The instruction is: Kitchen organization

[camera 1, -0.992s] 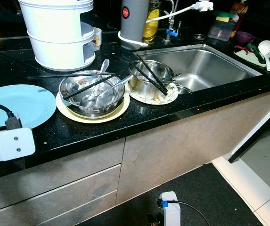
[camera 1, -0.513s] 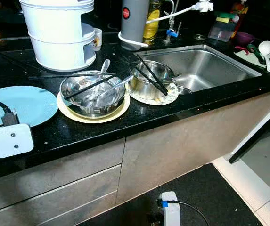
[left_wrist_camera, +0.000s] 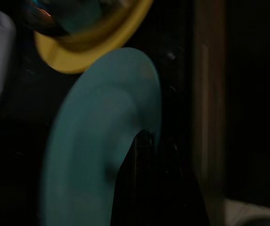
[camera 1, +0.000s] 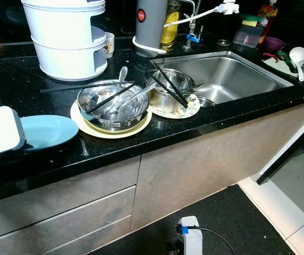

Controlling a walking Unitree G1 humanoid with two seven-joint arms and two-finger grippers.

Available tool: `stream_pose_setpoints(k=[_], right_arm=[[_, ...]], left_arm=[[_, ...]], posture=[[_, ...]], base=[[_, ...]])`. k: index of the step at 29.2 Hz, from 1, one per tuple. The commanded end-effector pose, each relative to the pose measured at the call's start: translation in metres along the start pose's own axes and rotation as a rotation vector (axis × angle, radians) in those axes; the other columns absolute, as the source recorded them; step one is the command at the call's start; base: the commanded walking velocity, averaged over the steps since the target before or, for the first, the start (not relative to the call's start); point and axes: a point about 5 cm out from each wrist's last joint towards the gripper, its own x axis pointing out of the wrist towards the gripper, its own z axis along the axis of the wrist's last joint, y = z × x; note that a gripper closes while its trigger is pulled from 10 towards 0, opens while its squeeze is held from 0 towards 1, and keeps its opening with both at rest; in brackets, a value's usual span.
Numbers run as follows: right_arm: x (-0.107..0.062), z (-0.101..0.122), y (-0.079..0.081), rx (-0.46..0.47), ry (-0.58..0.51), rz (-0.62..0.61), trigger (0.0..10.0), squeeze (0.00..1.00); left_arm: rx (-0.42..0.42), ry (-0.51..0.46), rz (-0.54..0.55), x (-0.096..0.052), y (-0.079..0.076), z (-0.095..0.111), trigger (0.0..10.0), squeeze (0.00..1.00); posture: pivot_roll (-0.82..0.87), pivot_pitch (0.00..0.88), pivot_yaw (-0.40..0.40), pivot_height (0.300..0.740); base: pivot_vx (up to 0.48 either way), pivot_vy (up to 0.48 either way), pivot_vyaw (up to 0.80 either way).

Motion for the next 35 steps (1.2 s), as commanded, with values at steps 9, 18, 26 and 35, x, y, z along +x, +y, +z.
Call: stream_pose_setpoints(k=[9, 18, 26, 35], right_arm=[[-0.003, -0.008, -0.002, -0.001, 0.032, -0.009, 10.0, 0.00], [-0.003, -0.008, -0.001, -0.002, 0.031, -0.007, 10.0, 0.00], [-0.003, -0.009, -0.001, -0.004, 0.033, -0.006, 10.0, 0.00], [-0.004, -0.009, -0.001, -0.004, 0.034, -0.006, 10.0, 0.00]], left_arm=[[-0.130, 0.031, -0.166, 0.001, -0.014, -0.003, 0.0, 0.00], [-0.255, -0.139, -0.240, -0.007, -0.015, 0.022, 0.0, 0.00], [-0.319, -0.131, -0.317, -0.013, -0.022, 0.025, 0.0, 0.00], [-0.356, -0.123, -0.351, -0.016, -0.026, 0.033, 0.0, 0.00]], posture=[[0.03, 0.167, -0.094, 0.740], [0.04, 0.162, -0.094, 0.740], [0.04, 0.154, -0.094, 0.740], [0.04, 0.158, -0.095, 0.740]], base=[[0.000, 0.000, 0.00], [0.000, 0.000, 0.00], [0.000, 0.000, 0.00], [0.000, 0.000, 0.00]])
